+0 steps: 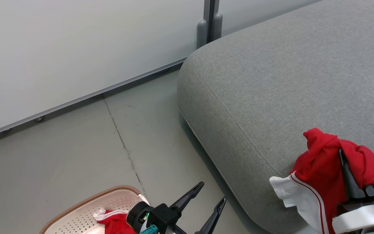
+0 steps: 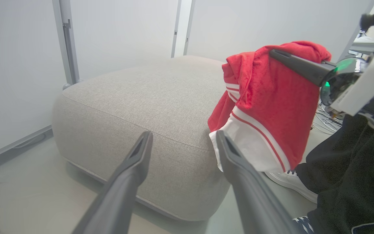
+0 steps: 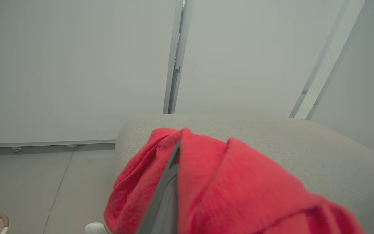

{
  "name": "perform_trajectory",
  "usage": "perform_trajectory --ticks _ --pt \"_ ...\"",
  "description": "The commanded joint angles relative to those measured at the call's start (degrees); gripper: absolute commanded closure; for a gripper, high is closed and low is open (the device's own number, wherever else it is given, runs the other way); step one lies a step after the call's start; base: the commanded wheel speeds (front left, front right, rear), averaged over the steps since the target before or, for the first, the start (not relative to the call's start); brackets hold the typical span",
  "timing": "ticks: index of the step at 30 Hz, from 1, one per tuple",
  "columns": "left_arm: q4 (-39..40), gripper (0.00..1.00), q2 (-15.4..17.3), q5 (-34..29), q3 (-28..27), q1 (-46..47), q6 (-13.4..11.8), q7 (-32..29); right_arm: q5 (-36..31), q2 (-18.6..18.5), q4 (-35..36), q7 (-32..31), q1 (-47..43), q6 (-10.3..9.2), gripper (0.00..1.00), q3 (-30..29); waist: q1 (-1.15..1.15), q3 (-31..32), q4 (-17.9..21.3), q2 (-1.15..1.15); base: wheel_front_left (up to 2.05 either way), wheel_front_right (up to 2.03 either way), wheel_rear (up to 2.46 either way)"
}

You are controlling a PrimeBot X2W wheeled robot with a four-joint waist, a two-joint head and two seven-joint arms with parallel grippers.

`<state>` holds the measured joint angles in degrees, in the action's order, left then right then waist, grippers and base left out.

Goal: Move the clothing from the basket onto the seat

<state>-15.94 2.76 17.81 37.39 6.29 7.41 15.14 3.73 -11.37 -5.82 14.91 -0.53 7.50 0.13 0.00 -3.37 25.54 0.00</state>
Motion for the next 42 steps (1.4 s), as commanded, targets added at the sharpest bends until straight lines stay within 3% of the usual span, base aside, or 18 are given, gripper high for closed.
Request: perform_trajectory --ticks 1,20,22,31,42 --pt "-0.06 0.0 0.23 0.08 -0.08 1.08 -0.04 0.04 0.19 -0.14 0.16 0.27 0.33 0.0 1.0 -0.25 0.0 -0.03 0.39 0.0 0.0 0.0 0.0" --pt "0.03 0.0 0.22 -1.0 -0.77 1.94 0.03 0.04 0.97 1.77 4.21 0.27 3.18 0.0 1.0 -6.06 0.0 -1.91 -0.98 0.0 0.0 0.0 0.0" --pt "-0.26 0.0 0.25 -1.78 -0.79 2.77 0.04 0.03 3.97 2.49 4.83 0.27 5.73 -0.01 1.0 -7.23 0.0 -3.46 -1.29 0.0 0.0 0.0 0.0" --pt "-2.09 0.0 0.64 -5.9 -1.15 9.21 0.05 0.04 4.99 -5.76 7.83 0.27 22.16 -0.01 1.0 -5.89 0.0 -12.11 -3.04 0.0 0.0 0.0 0.0" --pt "-2.42 0.0 2.69 -6.74 1.18 14.23 0.06 0.03 6.59 -14.3 -0.92 0.26 43.54 -0.01 1.0 -5.04 0.0 -20.67 -3.84 0.0 0.0 0.0 0.0"
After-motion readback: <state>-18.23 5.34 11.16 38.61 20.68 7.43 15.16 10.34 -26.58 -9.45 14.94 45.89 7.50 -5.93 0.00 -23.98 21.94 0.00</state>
